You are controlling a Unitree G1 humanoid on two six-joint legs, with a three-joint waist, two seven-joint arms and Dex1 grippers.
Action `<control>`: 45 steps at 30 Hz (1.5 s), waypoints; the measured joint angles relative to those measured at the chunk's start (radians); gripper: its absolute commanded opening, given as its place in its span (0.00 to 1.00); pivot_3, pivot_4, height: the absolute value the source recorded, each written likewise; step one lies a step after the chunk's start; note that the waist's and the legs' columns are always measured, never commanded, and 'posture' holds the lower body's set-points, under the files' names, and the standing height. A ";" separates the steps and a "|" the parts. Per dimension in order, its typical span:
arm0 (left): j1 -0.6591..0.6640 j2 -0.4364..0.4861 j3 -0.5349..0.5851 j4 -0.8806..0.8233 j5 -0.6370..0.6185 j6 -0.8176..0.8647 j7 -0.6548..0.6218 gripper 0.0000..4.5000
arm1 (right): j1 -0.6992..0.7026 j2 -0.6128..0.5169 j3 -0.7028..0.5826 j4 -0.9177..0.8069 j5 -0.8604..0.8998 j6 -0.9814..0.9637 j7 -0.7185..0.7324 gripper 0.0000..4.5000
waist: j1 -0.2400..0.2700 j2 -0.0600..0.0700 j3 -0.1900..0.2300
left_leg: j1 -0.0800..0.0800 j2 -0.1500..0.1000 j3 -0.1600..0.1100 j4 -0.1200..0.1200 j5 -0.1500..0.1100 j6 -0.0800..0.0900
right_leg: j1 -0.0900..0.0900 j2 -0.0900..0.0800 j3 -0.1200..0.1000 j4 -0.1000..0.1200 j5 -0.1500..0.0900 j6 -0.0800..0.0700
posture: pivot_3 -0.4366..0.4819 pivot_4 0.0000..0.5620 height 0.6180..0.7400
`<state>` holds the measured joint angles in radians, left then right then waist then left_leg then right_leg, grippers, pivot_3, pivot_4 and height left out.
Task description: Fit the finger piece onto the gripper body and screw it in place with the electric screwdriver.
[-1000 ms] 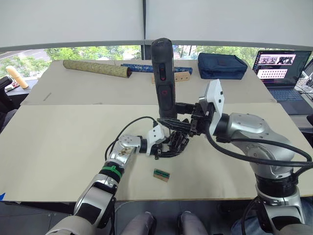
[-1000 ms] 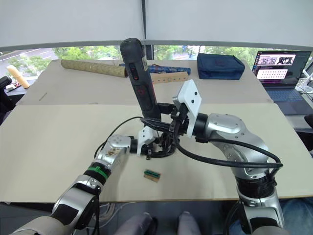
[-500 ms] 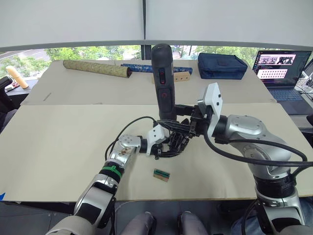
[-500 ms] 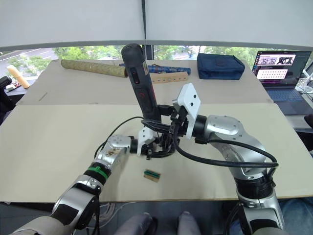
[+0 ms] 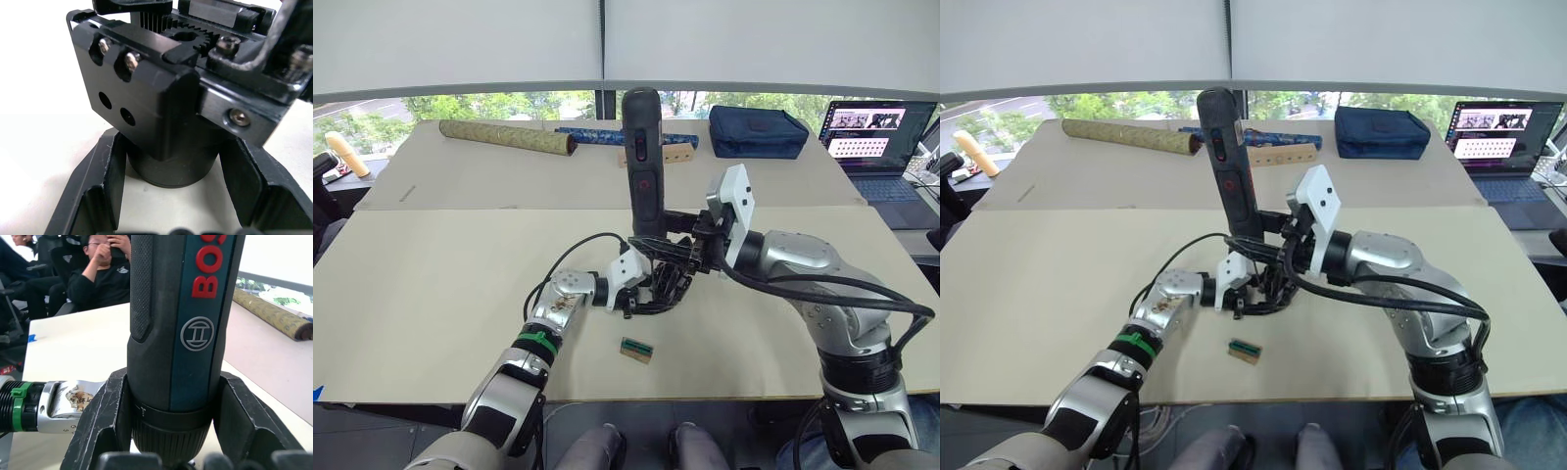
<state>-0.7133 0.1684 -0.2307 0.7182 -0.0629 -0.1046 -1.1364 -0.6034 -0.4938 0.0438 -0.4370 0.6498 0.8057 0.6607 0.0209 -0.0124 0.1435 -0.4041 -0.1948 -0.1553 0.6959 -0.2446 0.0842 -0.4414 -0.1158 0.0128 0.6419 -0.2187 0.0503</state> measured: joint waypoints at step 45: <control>-0.001 -0.001 0.001 0.001 0.000 0.000 0.004 0.51 | 0.046 -0.014 -0.002 -0.035 -0.073 -0.145 0.070 0.42 | -0.003 0.000 0.000 | 0.000 0.000 0.000 0.000 0.000 0.000 | 0.000 0.000 0.000 0.000 0.000 0.000 | 0.48 0.27 1.00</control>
<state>-0.7143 0.1670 -0.2300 0.7194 -0.0628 -0.1045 -1.1322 -0.5569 -0.5078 0.0413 -0.4719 0.5769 0.6606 0.7309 0.0179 -0.0124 0.1435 -0.4041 -0.1948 -0.1553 0.6960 -0.2446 0.0841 -0.4414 -0.1156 0.0129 0.6420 -0.2186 0.0504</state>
